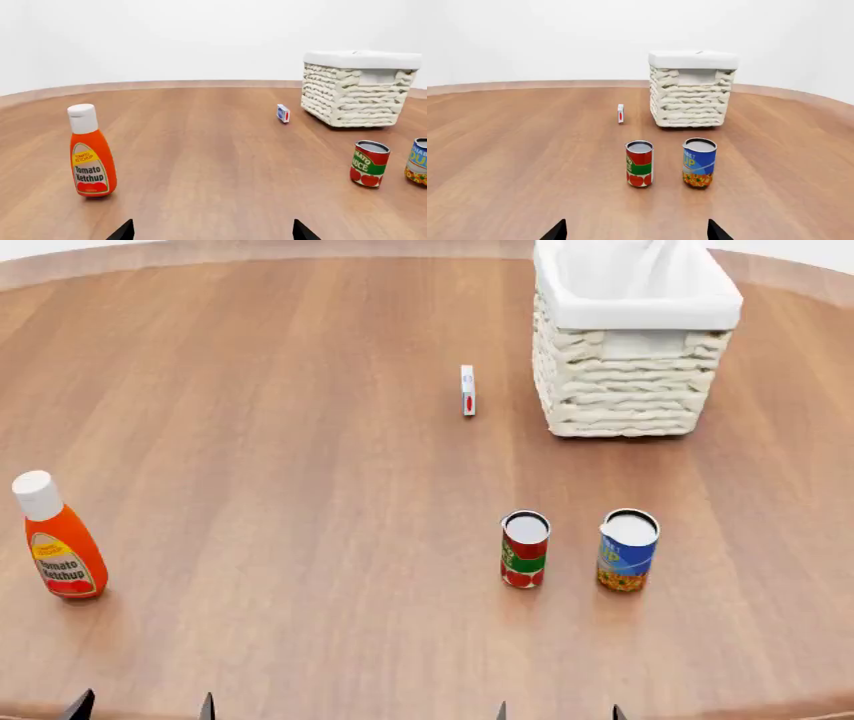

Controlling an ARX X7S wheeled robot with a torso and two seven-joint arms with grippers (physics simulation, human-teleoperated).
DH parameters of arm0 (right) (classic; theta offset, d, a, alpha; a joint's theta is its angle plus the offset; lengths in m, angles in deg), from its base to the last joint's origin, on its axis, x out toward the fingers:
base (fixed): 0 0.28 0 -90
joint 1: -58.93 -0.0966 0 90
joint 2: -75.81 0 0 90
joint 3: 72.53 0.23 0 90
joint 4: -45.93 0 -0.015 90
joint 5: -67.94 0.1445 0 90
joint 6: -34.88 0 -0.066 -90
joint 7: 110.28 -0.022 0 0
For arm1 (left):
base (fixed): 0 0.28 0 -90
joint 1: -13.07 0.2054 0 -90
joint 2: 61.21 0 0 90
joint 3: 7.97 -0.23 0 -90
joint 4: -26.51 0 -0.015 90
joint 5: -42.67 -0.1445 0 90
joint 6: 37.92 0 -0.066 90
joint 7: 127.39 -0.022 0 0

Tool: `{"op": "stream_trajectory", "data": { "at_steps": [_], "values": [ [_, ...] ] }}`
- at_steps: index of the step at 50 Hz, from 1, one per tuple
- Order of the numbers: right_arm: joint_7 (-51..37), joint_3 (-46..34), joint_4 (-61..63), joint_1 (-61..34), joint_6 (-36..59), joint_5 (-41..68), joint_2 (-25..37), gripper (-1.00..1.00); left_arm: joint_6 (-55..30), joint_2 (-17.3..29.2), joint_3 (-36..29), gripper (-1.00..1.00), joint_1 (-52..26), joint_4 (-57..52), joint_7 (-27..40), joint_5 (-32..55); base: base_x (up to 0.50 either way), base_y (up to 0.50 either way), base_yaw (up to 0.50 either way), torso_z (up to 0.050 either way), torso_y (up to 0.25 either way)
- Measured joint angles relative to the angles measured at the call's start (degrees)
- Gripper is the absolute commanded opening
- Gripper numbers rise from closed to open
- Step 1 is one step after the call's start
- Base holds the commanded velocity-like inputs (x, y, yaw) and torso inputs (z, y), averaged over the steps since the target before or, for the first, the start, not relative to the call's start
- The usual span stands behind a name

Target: Pick up the tomato sauce, and put it in the basket.

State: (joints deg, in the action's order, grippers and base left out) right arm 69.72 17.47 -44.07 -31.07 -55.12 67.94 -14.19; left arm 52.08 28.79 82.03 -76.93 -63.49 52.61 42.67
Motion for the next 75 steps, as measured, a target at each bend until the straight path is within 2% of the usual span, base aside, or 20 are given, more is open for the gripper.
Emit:
{"op": "stream_trajectory", "data": {
  "at_steps": [23,33,53,75],
  "values": [
    [-3.0,-2.9,1.5,0.1,0.8,2.5,2.5,1.00,-0.1,2.8,-2.8,1.00,0.3,-1.3,3.1,3.3,0.00,0.00,0.00,0.000,0.000],
    [-4.8,-3.7,7.7,1.3,0.0,2.8,3.8,1.00,0.4,4.0,-3.3,1.00,0.8,-7.8,4.1,4.8,0.00,0.00,0.00,0.000,0.000],
    [-8.8,-4.6,26.4,4.6,1.3,-0.9,7.0,1.00,-3.1,7.2,-2.9,1.00,2.8,-28.1,6.5,7.5,0.00,0.00,0.00,0.000,0.000],
    [-10.7,-5.7,30.1,5.5,1.0,-1.2,8.6,1.00,-2.2,8.6,-3.6,1.00,3.8,-30.9,8.2,7.9,0.03,0.00,0.00,0.000,0.000]
  ]
}}
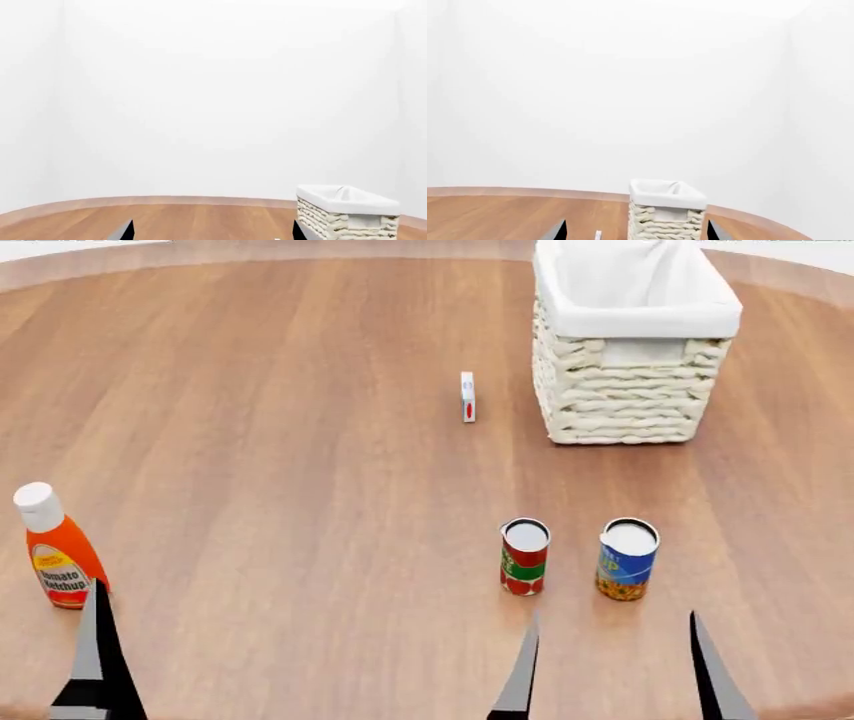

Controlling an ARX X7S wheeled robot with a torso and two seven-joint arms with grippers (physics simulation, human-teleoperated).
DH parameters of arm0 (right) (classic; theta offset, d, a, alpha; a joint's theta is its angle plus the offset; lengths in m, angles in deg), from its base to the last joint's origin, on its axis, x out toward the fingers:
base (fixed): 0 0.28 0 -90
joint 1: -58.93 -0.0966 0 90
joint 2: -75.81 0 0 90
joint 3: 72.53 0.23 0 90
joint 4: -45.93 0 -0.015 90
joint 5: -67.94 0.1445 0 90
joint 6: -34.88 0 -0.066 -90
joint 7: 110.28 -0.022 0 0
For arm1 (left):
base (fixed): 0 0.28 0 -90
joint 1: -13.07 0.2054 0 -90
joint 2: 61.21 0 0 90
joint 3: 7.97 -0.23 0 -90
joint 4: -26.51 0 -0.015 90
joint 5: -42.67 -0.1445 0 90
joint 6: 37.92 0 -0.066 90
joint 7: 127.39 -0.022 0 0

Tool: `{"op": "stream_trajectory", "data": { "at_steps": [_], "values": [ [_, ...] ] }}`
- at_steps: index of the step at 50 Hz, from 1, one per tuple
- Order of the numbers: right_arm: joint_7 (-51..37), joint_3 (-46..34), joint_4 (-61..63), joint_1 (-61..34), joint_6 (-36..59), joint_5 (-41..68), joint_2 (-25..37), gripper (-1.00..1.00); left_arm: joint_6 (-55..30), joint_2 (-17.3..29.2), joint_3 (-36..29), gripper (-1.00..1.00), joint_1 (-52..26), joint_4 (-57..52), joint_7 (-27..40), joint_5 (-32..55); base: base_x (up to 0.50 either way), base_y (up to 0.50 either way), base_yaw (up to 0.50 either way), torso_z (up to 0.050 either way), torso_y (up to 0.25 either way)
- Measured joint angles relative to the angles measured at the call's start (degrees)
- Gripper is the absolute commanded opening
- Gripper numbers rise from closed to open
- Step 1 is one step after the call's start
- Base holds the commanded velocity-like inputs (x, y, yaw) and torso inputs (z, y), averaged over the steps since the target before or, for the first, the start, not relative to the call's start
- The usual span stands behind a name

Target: Pick up the tomato sauce, and put it in the basket.

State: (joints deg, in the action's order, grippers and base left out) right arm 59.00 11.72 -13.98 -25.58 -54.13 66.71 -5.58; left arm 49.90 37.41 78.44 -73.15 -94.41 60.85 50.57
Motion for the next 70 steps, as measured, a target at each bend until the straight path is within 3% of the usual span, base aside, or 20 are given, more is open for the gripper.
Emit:
{"op": "stream_trajectory", "data": {
  "at_steps": [70],
  "values": [
    [-2.6,-2.4,0.7,0.4,0.0,2.7,3.3,1.00,1.0,2.9,-2.4,1.00,0.7,0.1,3.7,0.9,0.14,0.00,0.00,0.000,0.000]
  ]
}}
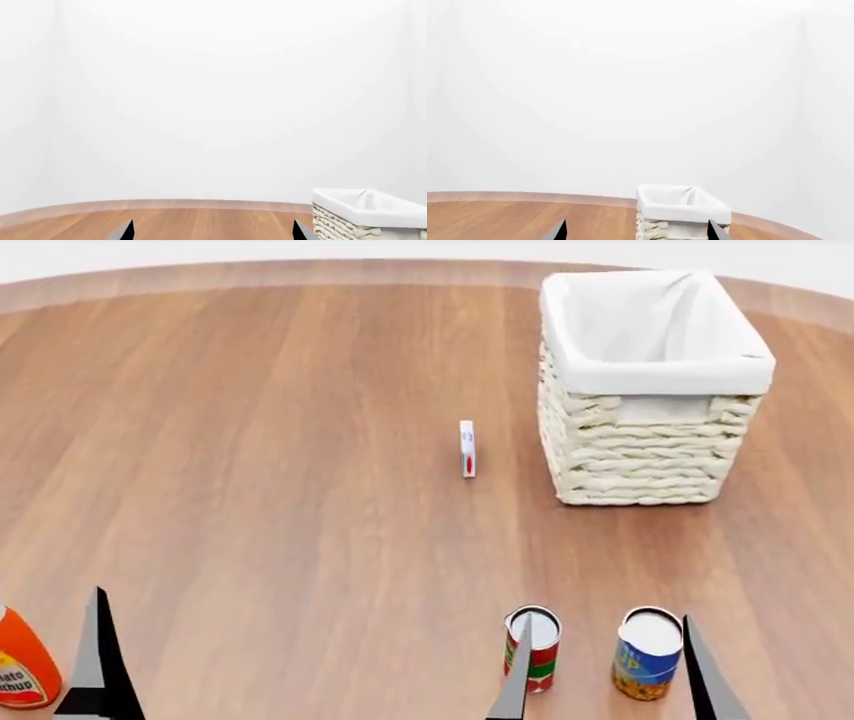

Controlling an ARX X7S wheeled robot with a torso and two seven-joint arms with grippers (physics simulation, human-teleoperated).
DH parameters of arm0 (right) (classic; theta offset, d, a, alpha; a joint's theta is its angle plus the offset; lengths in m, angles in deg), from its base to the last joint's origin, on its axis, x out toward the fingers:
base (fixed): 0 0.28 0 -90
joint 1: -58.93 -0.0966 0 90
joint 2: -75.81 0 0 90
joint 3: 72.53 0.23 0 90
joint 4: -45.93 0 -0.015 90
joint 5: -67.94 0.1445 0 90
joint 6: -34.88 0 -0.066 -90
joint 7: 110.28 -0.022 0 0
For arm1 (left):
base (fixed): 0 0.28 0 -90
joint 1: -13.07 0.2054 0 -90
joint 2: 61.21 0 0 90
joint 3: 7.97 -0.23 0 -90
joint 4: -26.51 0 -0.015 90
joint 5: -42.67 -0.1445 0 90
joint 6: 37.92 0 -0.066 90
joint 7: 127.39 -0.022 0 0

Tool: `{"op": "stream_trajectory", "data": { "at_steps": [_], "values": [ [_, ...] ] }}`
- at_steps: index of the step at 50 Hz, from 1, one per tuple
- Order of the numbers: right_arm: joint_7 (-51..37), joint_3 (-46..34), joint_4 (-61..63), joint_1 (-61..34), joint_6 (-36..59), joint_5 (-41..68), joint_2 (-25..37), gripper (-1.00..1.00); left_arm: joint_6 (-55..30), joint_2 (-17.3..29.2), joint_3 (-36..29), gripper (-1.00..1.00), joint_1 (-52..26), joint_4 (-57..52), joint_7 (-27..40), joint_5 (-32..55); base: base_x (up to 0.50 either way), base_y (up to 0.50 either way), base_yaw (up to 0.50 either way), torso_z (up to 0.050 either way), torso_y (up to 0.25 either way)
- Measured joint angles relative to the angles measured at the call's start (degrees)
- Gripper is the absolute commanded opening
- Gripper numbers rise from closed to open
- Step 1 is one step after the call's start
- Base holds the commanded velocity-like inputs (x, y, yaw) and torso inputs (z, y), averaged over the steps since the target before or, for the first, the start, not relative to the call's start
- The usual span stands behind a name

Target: Pick up the tomato sauce, and put it in the basket.

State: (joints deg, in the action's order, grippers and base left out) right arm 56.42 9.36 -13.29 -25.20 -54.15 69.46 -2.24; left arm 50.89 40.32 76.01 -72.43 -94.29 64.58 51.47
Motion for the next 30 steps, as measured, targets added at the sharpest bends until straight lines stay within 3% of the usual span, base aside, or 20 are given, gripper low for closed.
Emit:
{"op": "stream_trajectory", "data": {
  "at_steps": [30],
  "values": [
    [-0.5,-0.8,-0.8,-0.5,-0.4,1.2,1.0,1.00,0.3,0.9,-1.0,1.00,-0.5,1.2,1.1,0.2,0.14,0.00,0.00,0.000,0.000]
  ]
}}
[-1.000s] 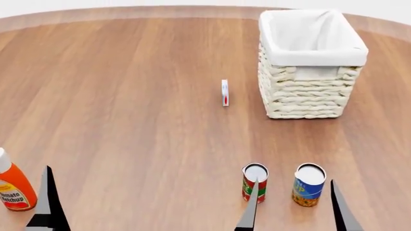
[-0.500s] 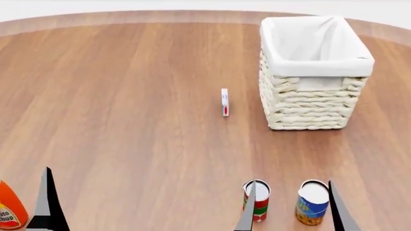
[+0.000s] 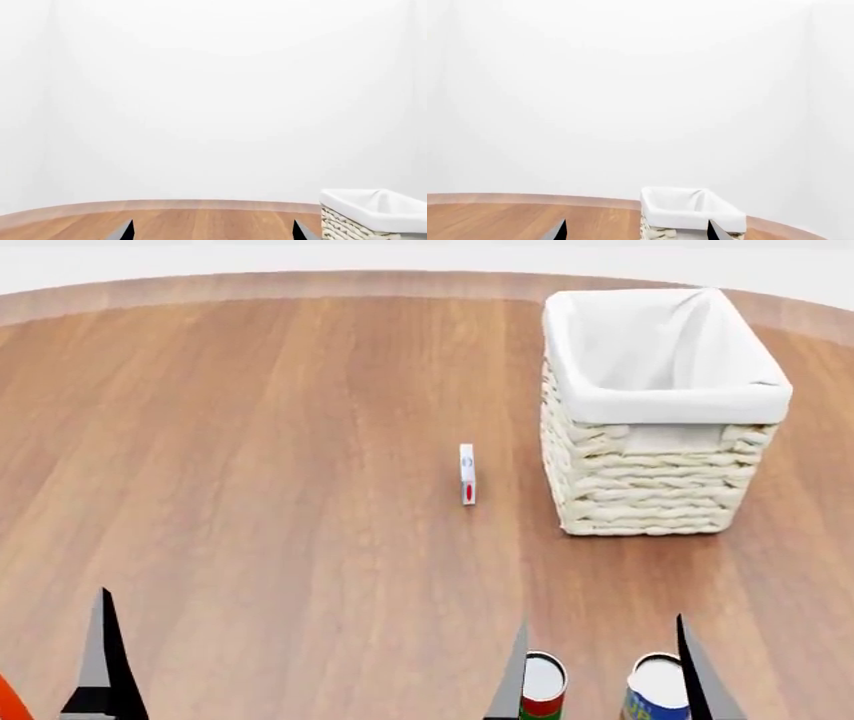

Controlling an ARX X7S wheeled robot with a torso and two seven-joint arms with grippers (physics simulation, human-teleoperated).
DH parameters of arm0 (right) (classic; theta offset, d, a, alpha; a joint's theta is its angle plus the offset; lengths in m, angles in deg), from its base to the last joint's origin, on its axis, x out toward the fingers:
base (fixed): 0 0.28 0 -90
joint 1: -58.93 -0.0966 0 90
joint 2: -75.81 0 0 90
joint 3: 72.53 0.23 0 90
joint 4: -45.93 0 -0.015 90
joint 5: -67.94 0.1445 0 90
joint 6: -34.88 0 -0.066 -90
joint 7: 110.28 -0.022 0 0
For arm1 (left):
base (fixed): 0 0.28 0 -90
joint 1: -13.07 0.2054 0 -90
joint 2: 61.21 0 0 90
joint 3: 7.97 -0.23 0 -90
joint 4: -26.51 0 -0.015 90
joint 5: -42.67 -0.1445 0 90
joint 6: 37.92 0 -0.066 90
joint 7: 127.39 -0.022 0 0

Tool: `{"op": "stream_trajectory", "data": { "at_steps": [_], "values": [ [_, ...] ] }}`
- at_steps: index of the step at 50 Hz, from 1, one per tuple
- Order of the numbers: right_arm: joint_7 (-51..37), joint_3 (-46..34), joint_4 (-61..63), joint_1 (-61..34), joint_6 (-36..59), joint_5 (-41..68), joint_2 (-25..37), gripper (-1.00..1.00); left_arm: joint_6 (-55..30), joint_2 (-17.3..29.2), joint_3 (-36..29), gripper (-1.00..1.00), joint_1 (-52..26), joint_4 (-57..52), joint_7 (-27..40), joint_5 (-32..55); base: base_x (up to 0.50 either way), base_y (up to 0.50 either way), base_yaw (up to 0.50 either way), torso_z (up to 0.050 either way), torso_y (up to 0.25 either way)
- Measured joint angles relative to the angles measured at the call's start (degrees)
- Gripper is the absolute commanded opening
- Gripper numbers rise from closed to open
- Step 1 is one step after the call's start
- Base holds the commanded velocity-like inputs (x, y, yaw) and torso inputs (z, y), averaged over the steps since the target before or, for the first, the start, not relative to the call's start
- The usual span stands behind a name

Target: Pick up the tomato sauce, and put it in the basket.

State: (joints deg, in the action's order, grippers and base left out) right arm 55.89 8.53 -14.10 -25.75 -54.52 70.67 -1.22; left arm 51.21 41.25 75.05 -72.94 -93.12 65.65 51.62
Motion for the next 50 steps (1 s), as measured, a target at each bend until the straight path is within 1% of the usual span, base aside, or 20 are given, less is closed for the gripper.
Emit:
{"op": "stream_trajectory", "data": {
  "at_steps": [50],
  "values": [
    [-1.2,-1.3,0.4,0.1,-0.2,1.0,1.5,1.00,0.0,1.5,-1.2,1.00,0.0,-0.5,1.8,0.5,0.16,0.00,0.00,0.000,0.000]
  ]
}}
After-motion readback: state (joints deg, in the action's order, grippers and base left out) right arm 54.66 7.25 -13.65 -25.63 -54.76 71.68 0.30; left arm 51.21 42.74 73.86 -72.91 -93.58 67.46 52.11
